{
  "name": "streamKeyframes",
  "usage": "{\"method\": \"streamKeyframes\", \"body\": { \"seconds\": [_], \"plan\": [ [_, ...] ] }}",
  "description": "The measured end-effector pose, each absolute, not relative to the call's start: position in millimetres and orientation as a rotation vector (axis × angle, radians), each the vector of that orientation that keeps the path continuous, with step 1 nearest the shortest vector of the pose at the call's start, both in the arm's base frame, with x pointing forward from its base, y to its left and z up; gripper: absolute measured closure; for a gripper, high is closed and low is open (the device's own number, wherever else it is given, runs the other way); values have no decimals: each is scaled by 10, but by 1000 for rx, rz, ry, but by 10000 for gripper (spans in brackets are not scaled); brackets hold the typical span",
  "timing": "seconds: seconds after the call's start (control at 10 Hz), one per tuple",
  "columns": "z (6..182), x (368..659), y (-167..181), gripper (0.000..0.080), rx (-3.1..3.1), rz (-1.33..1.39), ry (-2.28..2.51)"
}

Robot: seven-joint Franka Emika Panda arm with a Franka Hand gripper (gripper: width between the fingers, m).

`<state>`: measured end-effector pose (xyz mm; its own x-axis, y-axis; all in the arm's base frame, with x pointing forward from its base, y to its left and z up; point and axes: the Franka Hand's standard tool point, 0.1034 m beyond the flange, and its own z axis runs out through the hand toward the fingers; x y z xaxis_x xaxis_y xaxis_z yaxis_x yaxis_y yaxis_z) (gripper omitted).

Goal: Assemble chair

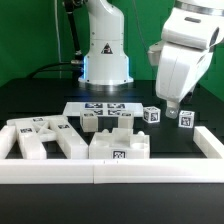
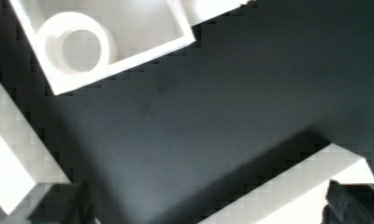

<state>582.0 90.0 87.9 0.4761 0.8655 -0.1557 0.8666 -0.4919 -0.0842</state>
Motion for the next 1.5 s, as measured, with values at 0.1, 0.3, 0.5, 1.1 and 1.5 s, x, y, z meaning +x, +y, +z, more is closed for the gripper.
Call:
{"method": "streamKeyframes", "body": {
  "seconds": [0.1,0.3,0.5,1.1,1.5],
  "plan": [
    [879,5819,900,150,2695,-279,1579],
    [844,5802,810,150,2771,-260,1423],
    [863,5846,701,150,2843,-245,1255],
    [805,5801,648,150,3060,-239,536],
    [728,6028,448,150,3121,67,276]
  ]
}}
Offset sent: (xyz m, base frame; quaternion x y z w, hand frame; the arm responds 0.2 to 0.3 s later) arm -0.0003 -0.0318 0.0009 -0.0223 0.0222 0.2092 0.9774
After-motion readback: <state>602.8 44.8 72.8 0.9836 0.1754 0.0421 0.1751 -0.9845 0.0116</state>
